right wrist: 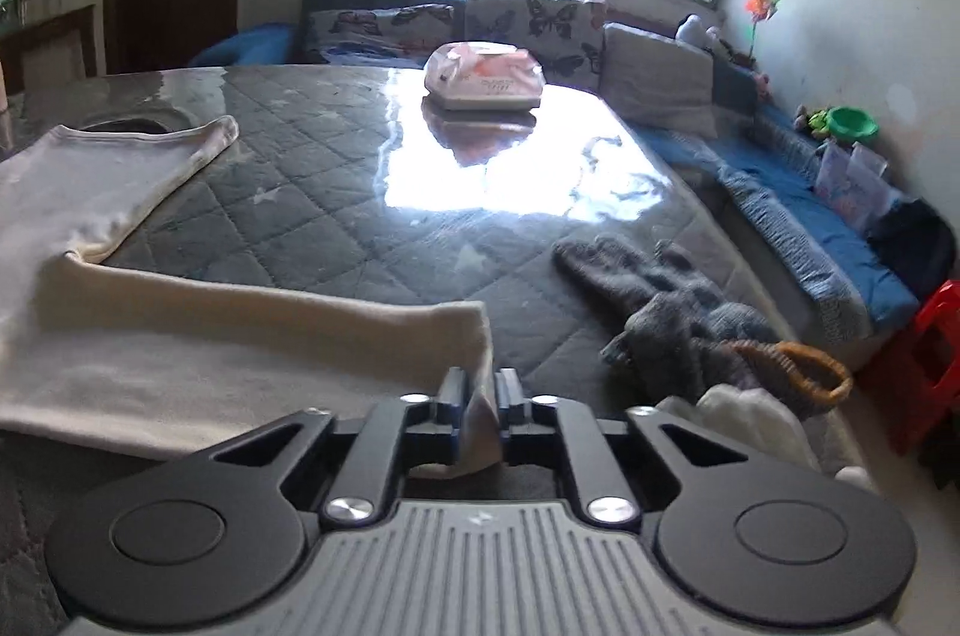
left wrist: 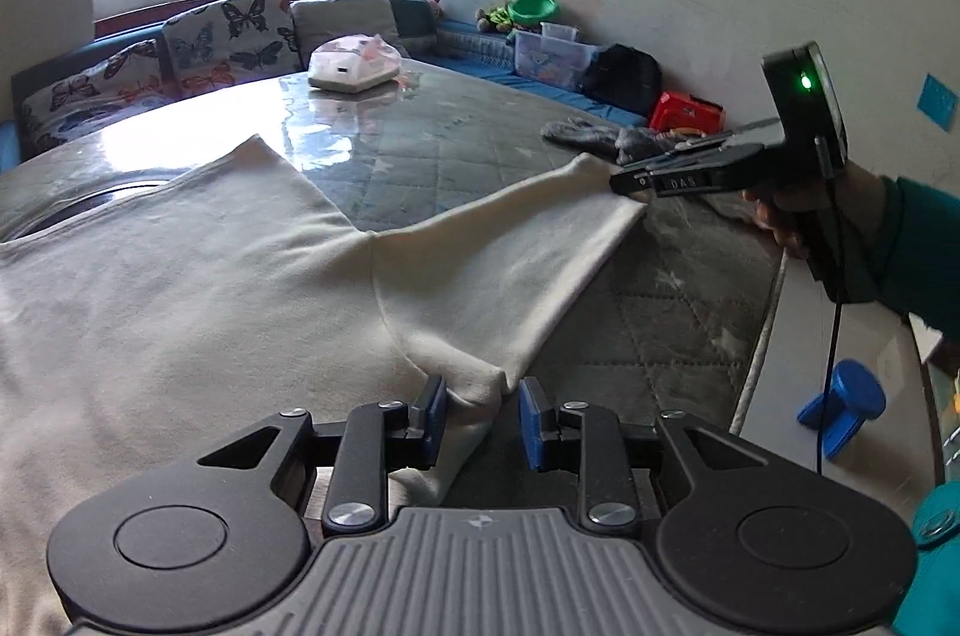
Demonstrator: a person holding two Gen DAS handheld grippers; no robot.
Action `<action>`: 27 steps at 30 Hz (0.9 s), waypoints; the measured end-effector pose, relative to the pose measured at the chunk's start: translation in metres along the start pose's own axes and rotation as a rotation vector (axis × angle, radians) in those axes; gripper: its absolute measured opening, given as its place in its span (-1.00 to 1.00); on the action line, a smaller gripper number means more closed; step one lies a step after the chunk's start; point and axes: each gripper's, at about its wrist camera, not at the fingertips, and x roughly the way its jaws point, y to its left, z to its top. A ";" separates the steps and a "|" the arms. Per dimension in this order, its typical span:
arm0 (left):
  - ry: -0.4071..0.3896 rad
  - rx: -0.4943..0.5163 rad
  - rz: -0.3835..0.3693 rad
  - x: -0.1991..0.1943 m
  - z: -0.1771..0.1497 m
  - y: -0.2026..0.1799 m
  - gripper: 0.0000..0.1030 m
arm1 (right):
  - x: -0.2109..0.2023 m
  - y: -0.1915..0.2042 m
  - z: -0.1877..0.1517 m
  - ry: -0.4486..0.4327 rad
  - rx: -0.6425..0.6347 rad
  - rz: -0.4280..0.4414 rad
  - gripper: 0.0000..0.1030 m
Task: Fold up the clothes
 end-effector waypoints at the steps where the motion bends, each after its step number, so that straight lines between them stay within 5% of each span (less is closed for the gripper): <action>1: -0.012 -0.004 0.012 -0.005 0.002 0.004 -0.44 | -0.002 0.001 0.002 -0.011 -0.006 -0.003 -0.69; 6: -0.078 -0.032 0.157 -0.038 0.013 0.040 -0.44 | -0.015 0.020 0.018 -0.068 -0.040 0.098 -0.43; 15: -0.052 -0.228 0.578 -0.066 0.021 0.169 -0.42 | -0.002 0.064 0.027 -0.051 -0.068 0.243 -0.06; 21: 0.030 -0.311 0.644 -0.047 0.017 0.238 -0.33 | 0.008 0.075 0.027 -0.014 -0.089 0.254 0.01; 27: 0.054 -0.327 0.654 -0.026 0.011 0.260 -0.35 | 0.015 0.079 0.029 0.009 -0.097 0.250 0.06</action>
